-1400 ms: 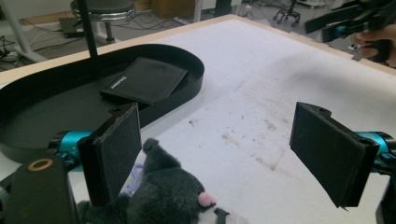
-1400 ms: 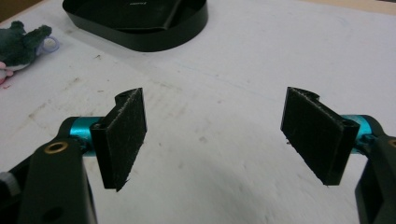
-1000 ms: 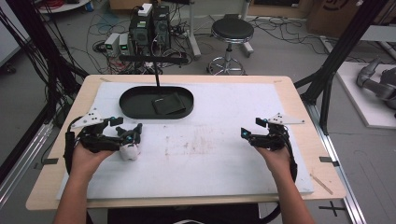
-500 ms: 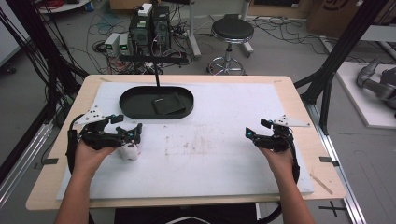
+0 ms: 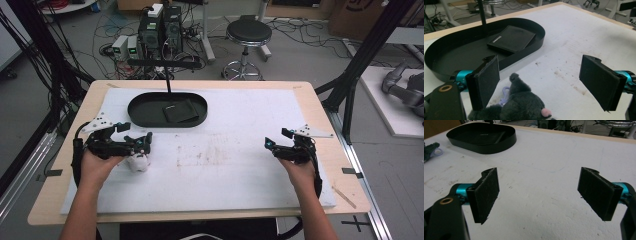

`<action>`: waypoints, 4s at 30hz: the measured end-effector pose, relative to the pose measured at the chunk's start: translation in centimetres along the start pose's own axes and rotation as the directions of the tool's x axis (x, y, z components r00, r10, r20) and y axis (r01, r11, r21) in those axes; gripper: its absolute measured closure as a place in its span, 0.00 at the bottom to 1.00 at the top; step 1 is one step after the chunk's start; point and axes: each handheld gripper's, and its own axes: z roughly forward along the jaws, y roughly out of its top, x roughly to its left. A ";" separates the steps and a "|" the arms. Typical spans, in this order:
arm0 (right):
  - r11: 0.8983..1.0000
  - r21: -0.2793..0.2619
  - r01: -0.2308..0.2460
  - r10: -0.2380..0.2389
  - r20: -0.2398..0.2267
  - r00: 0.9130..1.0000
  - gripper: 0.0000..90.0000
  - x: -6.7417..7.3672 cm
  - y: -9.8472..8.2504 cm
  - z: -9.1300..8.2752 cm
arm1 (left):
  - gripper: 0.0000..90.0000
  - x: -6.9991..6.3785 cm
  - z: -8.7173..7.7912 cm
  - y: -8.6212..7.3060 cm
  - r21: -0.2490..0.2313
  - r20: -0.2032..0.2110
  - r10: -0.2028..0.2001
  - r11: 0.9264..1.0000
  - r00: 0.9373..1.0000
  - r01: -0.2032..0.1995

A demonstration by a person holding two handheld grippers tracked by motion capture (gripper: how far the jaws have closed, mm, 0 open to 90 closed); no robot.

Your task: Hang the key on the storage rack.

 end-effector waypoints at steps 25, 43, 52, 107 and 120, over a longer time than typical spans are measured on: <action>0.998 0.037 0.041 -0.041 -0.009 0.999 0.20 0.9 0.1 1.5 | 0.16 -0.9 2.7 -2.6 0.230 -0.263 -0.081 0.962 0.961 0.144; 0.997 0.068 0.040 -0.039 -0.004 0.999 0.20 0.9 0.0 1.8 | 0.37 -0.3 3.6 -3.7 0.372 -0.283 -0.065 0.912 0.957 0.172; 0.997 0.065 0.040 -0.040 -0.007 0.999 0.20 1.0 0.0 1.8 | 0.43 -1.3 2.4 -1.5 0.310 -0.249 0.000 0.947 0.969 0.080; 0.999 0.040 -0.017 0.019 -0.027 0.999 0.20 0.4 0.1 1.8 | 0.42 -2.5 14.0 18.3 0.161 -0.081 0.148 0.978 0.986 -0.134; 0.999 0.028 -0.041 0.042 -0.046 0.998 0.20 0.2 0.1 1.9 | 0.42 -0.9 15.1 16.9 0.190 -0.099 0.137 0.975 0.986 -0.116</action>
